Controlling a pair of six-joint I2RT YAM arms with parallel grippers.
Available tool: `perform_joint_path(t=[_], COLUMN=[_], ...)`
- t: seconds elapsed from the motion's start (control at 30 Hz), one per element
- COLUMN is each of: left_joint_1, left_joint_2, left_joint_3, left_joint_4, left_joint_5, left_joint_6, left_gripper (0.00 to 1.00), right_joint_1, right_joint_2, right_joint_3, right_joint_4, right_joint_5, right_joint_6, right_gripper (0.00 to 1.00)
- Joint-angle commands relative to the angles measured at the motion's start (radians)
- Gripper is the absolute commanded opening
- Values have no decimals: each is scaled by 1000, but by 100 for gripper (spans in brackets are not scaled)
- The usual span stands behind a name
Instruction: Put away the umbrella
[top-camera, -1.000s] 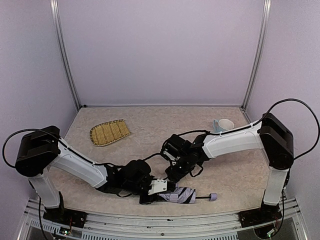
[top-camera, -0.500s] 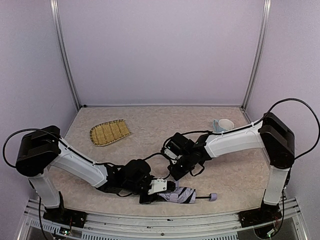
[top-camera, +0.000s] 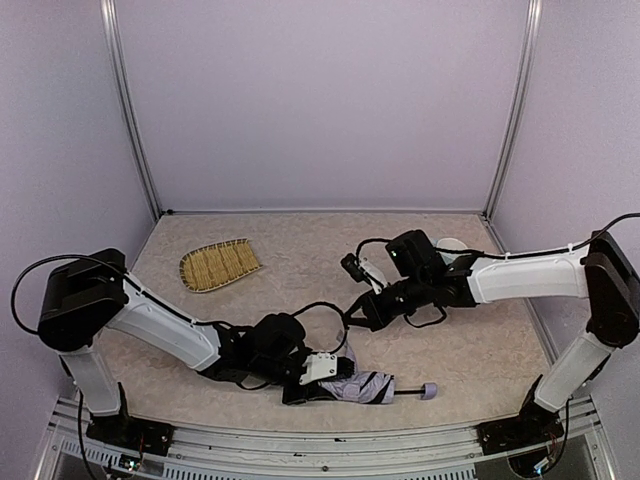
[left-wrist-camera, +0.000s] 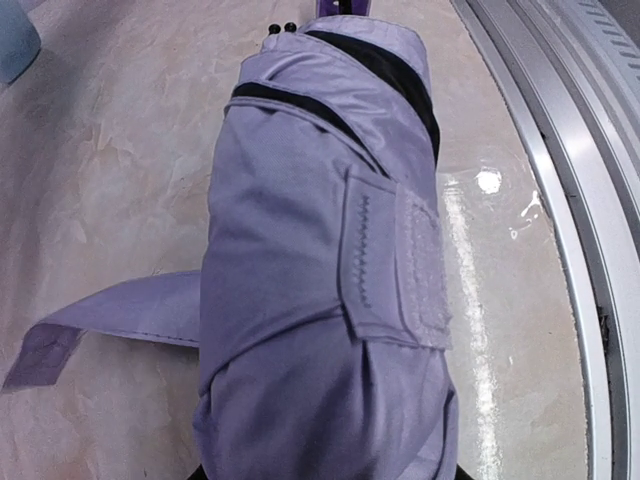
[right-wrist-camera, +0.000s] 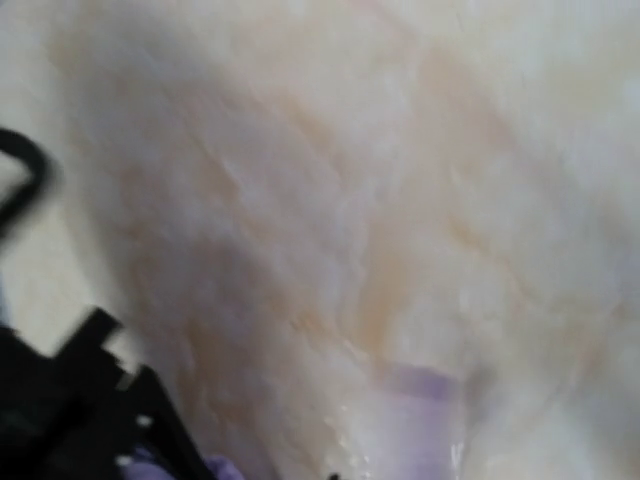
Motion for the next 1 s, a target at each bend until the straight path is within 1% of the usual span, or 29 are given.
perform_joint_path(t=[0.0,0.1,0.2,0.23,0.27,0.3,0.37,0.43,0.5,0.53,0.57,0.6,0.67,0.7,0.77,0.9,0.97], left_joint_1=[38,65,64,64,63,62,61,61,61,61,60,60,58,57,54,54,53], left_joint_2=[111,134,132,130,129,128,128,130,131,131,130,129,127,127,128,131,133], left_joint_3=[-1,19,16,14,14,14,14,15,16,16,15,14,13,12,15,20,22], left_joint_4=[-219,-227,-230,-231,-232,-232,-234,-236,-237,-237,-238,-238,-241,-242,-248,-254,-256], left_joint_5=[54,77,93,98,100,102,104,106,107,106,107,110,115,115,114,113,114], left_joint_6=[-54,-82,-74,-71,-69,-68,-67,-64,-60,-58,-55,-50,-38,-29,-16,-13,-11], left_gripper=[5,5,6,6,6,6,6,6,6,6,6,6,6,6,6,6,6], right_joint_1=[-14,-15,-19,-25,-31,-36,-46,-59,-63,-62,-61,-61,-62,-62,-62,-59,-51], right_joint_2=[-74,-87,-75,-67,-55,-48,-36,-23,9,32,57,87,155,181,224,300,322], right_joint_3=[-65,-104,-100,-87,-75,-62,-50,-40,-1,26,59,111,193,227,276,340,357], right_joint_4=[106,78,24,-5,-51,-80,-105,-109,-124,-141,-169,-208,-299,-362,-418,-555,-585], right_joint_5=[-95,-62,2,27,49,70,97,100,103,114,122,126,96,76,48,21,44], right_joint_6=[-16,-6,7,18,29,39,54,40,-59,-119,-197,-277,-428,-501,-615,-728,-749], right_gripper=[0,0,0,3,9,16,35,50,60,72,80,83,84,83,78,71,70])
